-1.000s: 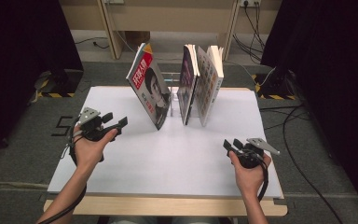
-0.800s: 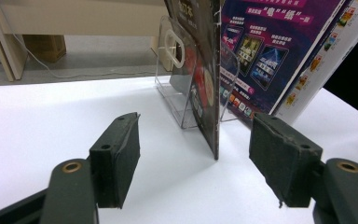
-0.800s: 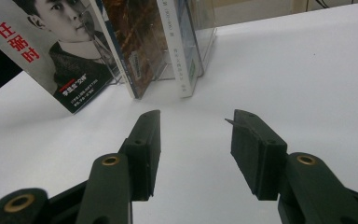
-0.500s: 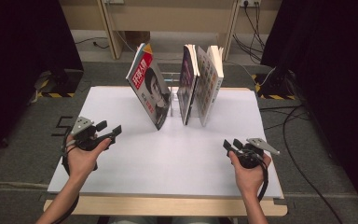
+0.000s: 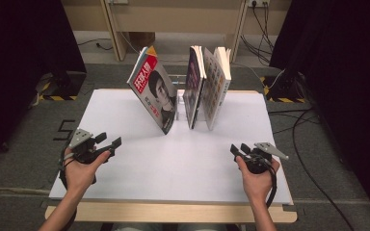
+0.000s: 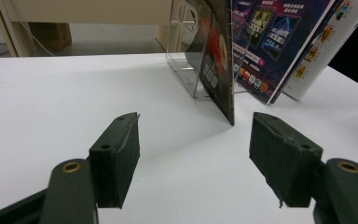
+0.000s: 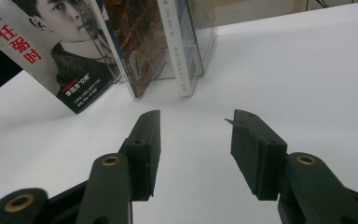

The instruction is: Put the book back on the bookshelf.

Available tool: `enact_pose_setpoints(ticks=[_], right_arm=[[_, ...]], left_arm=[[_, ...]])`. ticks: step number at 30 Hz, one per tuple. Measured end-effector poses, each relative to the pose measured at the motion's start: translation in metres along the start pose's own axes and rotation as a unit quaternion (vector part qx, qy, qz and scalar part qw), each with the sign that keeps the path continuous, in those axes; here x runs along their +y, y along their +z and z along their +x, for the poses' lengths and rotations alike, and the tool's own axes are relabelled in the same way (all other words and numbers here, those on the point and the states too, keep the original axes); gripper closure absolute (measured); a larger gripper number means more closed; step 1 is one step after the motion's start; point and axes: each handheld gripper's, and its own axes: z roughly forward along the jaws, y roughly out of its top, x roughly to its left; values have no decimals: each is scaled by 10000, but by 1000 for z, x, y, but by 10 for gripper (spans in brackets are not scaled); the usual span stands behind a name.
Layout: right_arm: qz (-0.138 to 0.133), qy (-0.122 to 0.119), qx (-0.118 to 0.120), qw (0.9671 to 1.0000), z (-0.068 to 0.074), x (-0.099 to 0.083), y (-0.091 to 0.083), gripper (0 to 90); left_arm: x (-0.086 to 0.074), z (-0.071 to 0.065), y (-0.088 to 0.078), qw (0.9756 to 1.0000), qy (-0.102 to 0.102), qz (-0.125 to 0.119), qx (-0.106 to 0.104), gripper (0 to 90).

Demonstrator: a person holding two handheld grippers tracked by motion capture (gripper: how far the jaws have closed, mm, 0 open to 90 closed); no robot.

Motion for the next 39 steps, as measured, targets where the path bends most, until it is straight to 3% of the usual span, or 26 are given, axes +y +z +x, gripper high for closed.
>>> enact_pose_setpoints(ticks=[8, 26, 35, 39], right_arm=[[-4, 1, 5, 10000, 0, 0, 0, 534], [43, -19, -16, 10000, 0, -2, 2, 533], [86, -87, -37, 9999, 3, -4, 4, 523], [139, -145, -36, 9998, 3, -4, 5, 513]], left_arm=[[-14, 7, -4, 9999, -91, 76, 72, 327], [-63, 33, -10, 9981, -252, 437, 357, 331], [-78, 37, -12, 9977, -463, 275, 411, 347], [-81, 35, -13, 9983, -339, 251, 406, 348]])
